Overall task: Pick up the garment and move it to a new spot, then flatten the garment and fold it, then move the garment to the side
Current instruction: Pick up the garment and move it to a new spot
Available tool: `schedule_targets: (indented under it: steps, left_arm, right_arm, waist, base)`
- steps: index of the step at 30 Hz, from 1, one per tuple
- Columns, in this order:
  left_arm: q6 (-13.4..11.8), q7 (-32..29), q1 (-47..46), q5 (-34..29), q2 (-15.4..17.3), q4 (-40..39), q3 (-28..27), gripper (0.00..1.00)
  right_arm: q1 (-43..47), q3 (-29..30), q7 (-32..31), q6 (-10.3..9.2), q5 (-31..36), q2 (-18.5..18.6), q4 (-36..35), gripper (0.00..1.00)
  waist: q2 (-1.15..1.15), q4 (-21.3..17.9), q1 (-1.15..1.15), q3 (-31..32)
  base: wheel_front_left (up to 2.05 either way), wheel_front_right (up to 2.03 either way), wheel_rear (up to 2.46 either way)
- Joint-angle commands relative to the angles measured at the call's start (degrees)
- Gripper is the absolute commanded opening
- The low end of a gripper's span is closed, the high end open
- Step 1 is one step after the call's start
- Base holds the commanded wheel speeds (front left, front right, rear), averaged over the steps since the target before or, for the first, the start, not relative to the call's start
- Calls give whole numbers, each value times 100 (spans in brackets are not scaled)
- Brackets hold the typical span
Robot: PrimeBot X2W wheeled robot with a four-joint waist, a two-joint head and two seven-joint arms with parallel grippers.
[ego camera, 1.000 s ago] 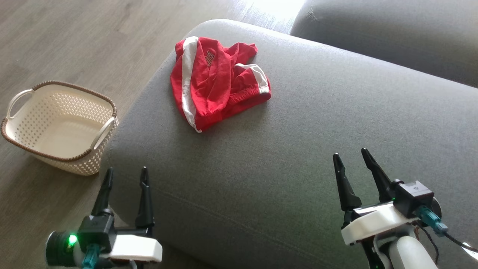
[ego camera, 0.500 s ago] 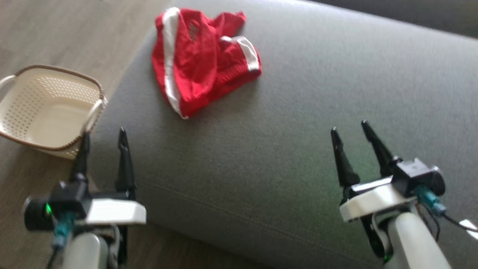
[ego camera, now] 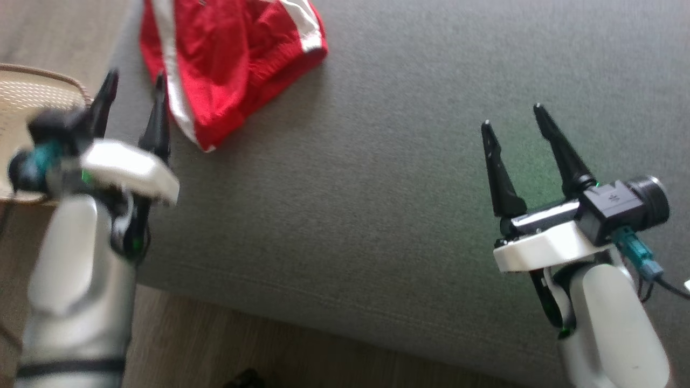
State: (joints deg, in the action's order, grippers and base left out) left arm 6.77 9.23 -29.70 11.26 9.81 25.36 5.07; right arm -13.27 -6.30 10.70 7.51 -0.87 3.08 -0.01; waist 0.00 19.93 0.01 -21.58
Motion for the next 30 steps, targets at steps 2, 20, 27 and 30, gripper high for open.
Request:
schedule_targets:
  steps: [2, 20, 27, 30]
  left_arm:
    - [47, -305, -588, 246, 315, 177, -20, 100]
    - [70, -1746, -2677, 1094, 883, 2780, 1207, 100]
    - [71, -1921, -2857, 1604, 979, 3242, 1529, 0]
    - [71, -1712, -2873, 1672, 1066, 3269, 1685, 0]
  right_arm:
    - [-149, -189, -81, -2, 78, -20, -346, 100]
    - [-413, -165, -297, -2, 265, -20, -981, 100]
    - [-426, -142, -260, -2, 212, -20, -1024, 100]
    - [-441, -127, -244, -2, 210, -20, -997, 100]
  waist:
    - [0, -186, -1, -259]
    - [0, -887, -1, -883]
    - [0, -971, -1, -917]
    - [0, -962, -1, -880]
  base:
    - [0, 0, 0]
    - [0, 0, 0]
    - [0, 0, 0]
    - [0, 0, 0]
